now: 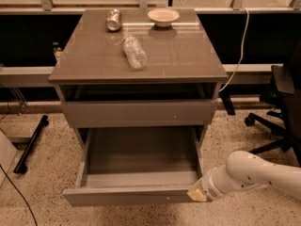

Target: Close middle drawer

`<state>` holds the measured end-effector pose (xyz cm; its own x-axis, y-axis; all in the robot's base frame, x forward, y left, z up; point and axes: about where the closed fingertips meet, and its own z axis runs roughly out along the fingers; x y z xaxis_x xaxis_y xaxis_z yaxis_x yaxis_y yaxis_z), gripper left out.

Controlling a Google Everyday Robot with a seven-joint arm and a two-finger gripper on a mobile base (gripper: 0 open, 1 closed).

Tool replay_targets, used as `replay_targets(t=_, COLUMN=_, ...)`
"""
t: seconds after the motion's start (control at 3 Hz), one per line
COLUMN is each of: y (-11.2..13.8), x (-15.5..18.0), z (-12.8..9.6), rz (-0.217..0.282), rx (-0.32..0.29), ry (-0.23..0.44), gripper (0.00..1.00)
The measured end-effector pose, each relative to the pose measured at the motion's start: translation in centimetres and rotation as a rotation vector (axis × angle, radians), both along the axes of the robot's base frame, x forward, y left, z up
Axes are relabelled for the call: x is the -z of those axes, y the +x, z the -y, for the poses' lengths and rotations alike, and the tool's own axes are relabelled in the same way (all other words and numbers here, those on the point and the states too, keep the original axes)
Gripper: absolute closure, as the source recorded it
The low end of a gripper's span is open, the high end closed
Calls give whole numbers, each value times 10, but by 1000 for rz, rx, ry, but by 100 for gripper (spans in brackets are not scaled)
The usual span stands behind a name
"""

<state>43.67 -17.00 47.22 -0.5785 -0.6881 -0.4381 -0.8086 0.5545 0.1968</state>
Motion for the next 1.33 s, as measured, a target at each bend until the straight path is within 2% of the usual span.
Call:
replay_targets(t=0.33, y=7, x=23, z=-1, rz=8, rx=42, ry=55, gripper=100)
replay_targets(t=0.67, y=13, x=33, z=1, rz=14, rx=76, ry=82, gripper=100)
replay_targets(t=1.0, y=31, x=50, z=1, rz=37, rx=140, ry=135, gripper=100)
replay_targets(t=1.33, y=31, x=51, z=1, rz=41, rx=145, ry=135, gripper=100)
